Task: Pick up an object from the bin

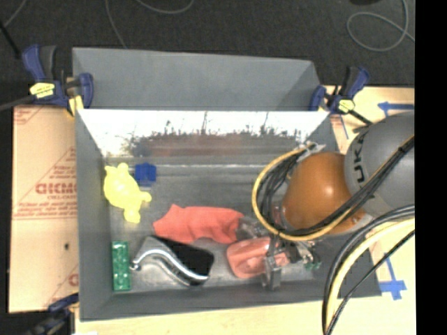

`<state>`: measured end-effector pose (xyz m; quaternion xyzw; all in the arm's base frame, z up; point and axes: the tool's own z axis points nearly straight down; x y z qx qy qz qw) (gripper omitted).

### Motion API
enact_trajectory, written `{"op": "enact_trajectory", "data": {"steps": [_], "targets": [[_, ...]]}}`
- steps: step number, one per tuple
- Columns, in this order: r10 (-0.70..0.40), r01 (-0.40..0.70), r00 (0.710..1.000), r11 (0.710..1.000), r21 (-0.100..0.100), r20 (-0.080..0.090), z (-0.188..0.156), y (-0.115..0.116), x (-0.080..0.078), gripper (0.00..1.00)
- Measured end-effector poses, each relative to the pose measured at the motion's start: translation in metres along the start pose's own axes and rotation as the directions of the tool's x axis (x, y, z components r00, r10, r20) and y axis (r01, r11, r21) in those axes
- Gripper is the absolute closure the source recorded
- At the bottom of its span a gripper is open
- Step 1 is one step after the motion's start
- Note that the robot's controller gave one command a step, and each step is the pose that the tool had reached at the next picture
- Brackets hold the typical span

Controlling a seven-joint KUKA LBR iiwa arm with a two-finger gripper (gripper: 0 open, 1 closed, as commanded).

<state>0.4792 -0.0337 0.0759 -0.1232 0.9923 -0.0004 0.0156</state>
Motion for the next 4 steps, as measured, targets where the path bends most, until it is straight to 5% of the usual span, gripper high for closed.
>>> {"op": "enact_trajectory", "data": {"steps": [4], "targets": [[-0.002,0.002,1.000,1.000,-0.002,-0.009,-0.026,0.000,0.002,1.00]]}}
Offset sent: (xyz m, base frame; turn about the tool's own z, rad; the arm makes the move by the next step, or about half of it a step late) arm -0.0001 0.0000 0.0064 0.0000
